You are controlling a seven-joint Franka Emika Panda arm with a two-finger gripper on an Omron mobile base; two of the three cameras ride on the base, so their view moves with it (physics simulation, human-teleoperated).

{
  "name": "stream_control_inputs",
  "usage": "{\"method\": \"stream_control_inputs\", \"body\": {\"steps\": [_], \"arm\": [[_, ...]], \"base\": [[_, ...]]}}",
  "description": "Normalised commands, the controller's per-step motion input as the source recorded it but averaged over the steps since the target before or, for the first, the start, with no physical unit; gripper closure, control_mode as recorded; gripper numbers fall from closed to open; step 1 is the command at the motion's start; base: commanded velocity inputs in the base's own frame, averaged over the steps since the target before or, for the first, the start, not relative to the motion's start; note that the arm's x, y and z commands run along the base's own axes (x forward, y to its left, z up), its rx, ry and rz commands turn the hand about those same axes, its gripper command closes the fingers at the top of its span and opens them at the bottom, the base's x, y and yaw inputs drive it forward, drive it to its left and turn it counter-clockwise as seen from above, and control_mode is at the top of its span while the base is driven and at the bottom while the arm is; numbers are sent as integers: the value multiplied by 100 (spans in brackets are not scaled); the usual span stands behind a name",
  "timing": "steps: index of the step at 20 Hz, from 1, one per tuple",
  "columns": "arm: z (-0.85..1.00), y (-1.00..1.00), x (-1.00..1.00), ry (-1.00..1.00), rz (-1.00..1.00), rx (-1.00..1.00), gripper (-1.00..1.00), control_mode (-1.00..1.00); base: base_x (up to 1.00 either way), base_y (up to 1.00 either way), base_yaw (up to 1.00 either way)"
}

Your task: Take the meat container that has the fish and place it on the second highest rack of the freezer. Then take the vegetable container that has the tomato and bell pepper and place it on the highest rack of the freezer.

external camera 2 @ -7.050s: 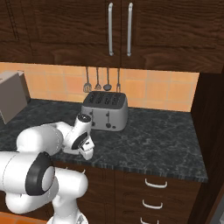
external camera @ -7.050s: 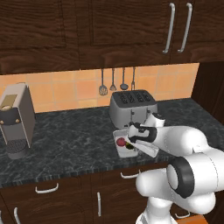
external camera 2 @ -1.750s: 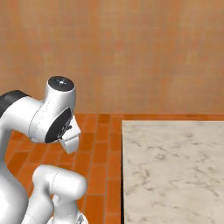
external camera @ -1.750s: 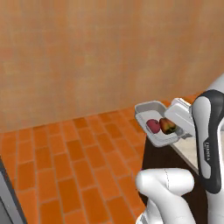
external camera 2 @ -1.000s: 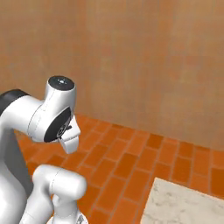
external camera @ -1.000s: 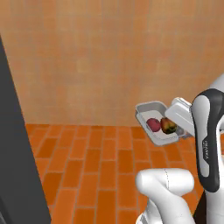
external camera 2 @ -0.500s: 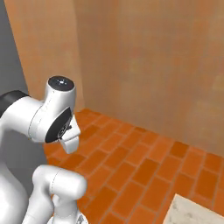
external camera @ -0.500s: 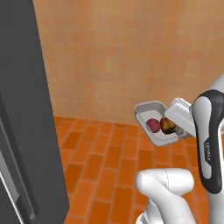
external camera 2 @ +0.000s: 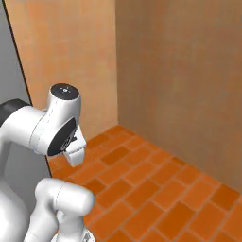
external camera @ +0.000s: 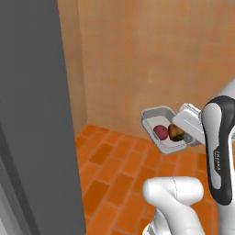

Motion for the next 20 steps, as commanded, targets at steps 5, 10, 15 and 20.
{"method": "stream_control_inputs", "body": {"steps": [5,10,15,20], "arm": [[0,0,0,0,0,0,100,100],[0,0,0,0,0,0,100,100],[0,0,0,0,0,0,100,100],[0,0,0,0,0,0,100,100]], "base": [[-23,-1,57],[-12,-22,67],[-2,-32,70],[-18,-6,73]]}}
